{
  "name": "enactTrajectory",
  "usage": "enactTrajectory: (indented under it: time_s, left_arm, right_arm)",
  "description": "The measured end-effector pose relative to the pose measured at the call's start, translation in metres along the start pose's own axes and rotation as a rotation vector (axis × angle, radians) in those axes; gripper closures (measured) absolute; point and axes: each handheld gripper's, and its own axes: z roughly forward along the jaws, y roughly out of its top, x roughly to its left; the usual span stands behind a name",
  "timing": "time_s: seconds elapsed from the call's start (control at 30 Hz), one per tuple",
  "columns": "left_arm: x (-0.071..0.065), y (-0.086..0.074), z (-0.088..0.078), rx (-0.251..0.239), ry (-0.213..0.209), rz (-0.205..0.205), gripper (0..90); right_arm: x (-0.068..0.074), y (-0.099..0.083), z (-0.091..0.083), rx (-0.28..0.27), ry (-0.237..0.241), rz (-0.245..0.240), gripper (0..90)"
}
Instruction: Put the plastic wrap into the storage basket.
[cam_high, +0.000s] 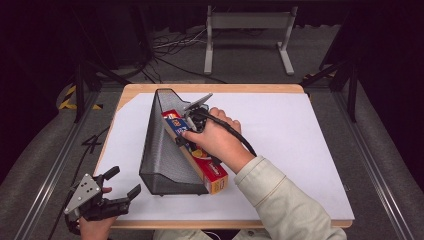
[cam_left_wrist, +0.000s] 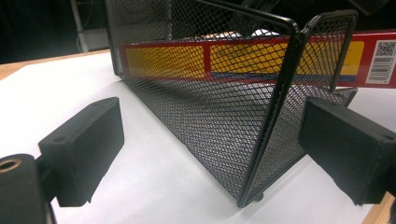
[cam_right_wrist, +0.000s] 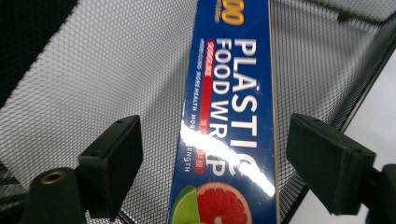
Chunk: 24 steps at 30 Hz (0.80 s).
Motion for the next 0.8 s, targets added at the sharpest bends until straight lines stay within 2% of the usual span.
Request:
enactTrajectory:
  time_s: [0.1,0.23,0.37,0.47,0.63,0.8]
  left_arm:
    - [-0.001,0.000,0.001,0.000,0.002,0.007,7.7]
    - [0.000,0.000,0.001,-0.003,0.002,-0.002,7.6]
    - [-0.001,0.000,0.002,0.007,0.006,0.010,7.5]
    - [-0.001,0.000,0.002,0.007,0.006,0.010,7.5]
    - [0.000,-0.001,0.001,0.002,0.010,-0.003,7.4]
    - [0.000,-0.001,0.000,0.004,0.014,-0.003,7.4]
  right_arm:
    - [0.000,-0.002,-0.011,-0.056,0.017,-0.054,18.8]
    - [-0.002,-0.006,-0.026,-0.126,0.080,-0.127,17.4]
    - [-0.008,-0.012,-0.043,-0.207,0.097,-0.184,17.4]
    - [-0.012,-0.016,-0.054,-0.257,0.094,-0.207,17.4]
    - [-0.020,-0.025,-0.071,-0.310,0.101,-0.213,17.4]
    - [-0.036,-0.036,-0.090,-0.306,0.121,-0.227,17.4]
